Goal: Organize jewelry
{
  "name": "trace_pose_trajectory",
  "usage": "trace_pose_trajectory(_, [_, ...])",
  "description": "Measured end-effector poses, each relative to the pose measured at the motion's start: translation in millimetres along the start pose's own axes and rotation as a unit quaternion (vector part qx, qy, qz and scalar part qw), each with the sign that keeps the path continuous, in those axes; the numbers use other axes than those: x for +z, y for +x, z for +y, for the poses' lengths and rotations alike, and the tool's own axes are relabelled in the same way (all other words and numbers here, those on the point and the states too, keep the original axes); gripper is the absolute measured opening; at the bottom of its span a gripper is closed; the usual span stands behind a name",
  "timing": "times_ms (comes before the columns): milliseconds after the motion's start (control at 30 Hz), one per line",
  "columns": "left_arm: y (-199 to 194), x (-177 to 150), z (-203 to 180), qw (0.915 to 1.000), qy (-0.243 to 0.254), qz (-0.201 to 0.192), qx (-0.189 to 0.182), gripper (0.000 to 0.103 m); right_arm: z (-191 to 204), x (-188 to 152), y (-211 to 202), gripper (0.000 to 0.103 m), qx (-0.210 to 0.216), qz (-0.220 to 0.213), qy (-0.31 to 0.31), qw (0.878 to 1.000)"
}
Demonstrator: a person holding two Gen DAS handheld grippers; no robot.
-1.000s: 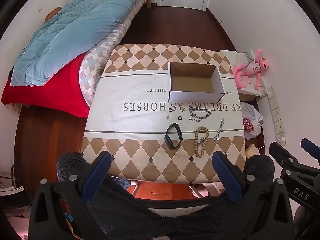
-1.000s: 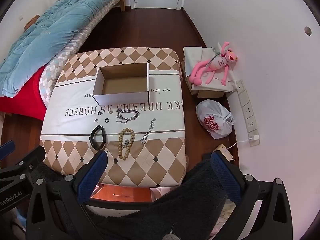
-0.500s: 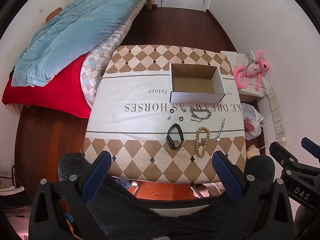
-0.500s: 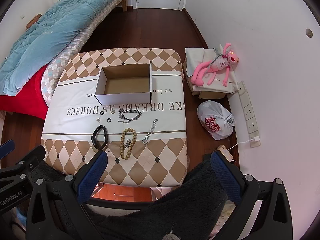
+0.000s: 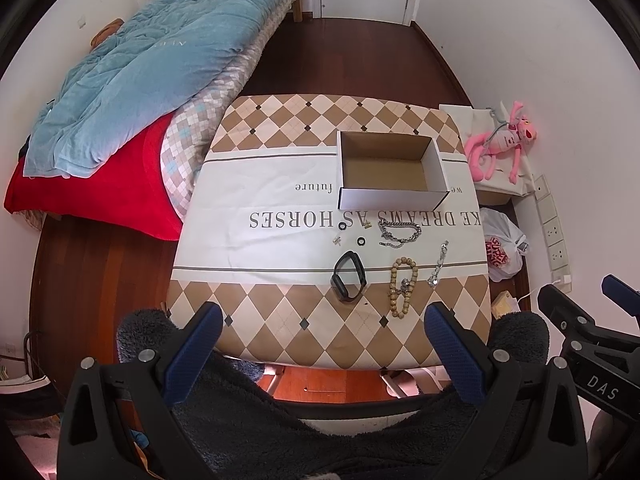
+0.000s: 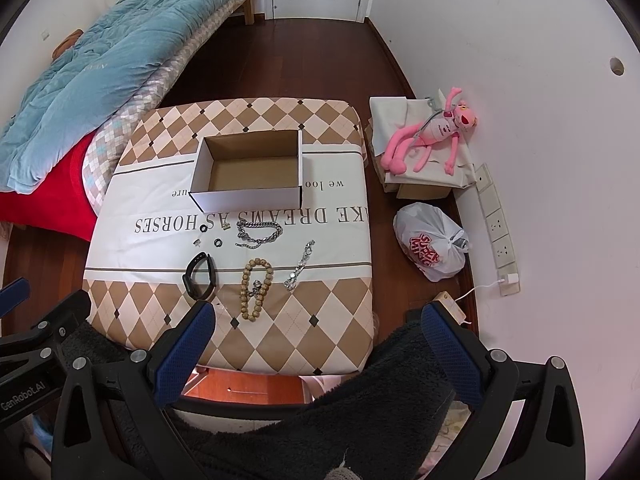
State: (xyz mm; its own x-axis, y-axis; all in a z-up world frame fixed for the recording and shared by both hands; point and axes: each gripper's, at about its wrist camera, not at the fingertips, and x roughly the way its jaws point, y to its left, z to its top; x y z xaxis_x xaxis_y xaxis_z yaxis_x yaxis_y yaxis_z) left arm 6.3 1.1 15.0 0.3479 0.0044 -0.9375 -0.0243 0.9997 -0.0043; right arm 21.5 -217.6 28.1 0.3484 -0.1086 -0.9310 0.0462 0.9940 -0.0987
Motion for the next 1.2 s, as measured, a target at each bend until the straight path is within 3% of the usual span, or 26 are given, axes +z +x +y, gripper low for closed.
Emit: trace_pose_trajectory(1200, [-1.4, 0.2, -4.8, 1.0, 0.001, -0.005, -0.002, 0.103, -1.2, 0.1, -6.5, 0.103, 0.001, -0.004, 0.001, 1.0])
